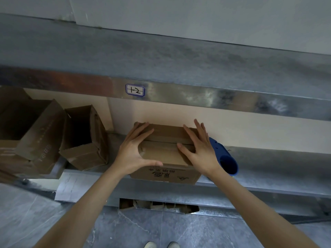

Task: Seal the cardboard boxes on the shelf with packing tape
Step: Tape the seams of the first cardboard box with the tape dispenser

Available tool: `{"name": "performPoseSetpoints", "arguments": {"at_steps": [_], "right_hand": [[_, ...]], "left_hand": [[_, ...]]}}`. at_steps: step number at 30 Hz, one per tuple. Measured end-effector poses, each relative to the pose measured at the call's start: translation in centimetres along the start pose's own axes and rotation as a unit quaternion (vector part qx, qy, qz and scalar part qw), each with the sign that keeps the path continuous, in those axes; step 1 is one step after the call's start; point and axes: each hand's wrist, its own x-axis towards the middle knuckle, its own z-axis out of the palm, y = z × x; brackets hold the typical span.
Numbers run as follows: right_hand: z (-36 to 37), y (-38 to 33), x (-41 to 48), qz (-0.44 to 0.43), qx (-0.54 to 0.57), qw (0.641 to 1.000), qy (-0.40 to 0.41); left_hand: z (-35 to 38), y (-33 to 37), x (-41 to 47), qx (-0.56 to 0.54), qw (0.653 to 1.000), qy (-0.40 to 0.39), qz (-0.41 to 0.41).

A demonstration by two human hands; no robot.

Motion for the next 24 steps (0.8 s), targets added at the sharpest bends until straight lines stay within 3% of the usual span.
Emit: {"name": "performPoseSetpoints", "arguments": {"at_steps": [3,10,24], "right_hand": [[-0.1,-0.2,-0.1,0.022,0.066,0.997,0.017],[0.1,0.4,-0.2,0.048,0.147,0.988,0.024],[0.6,0.9,0.5,0.021,0.094,0.995,0.035]], "left_hand": [[0.2,0.2,0.1,-0.086,0.995,0.036,-0.042],[0.6,0.0,0.0,-0.089,0.992,0.052,-0.07],[0.5,0.2,0.1,-0.014,0.995,0.072,-0.074]]}}
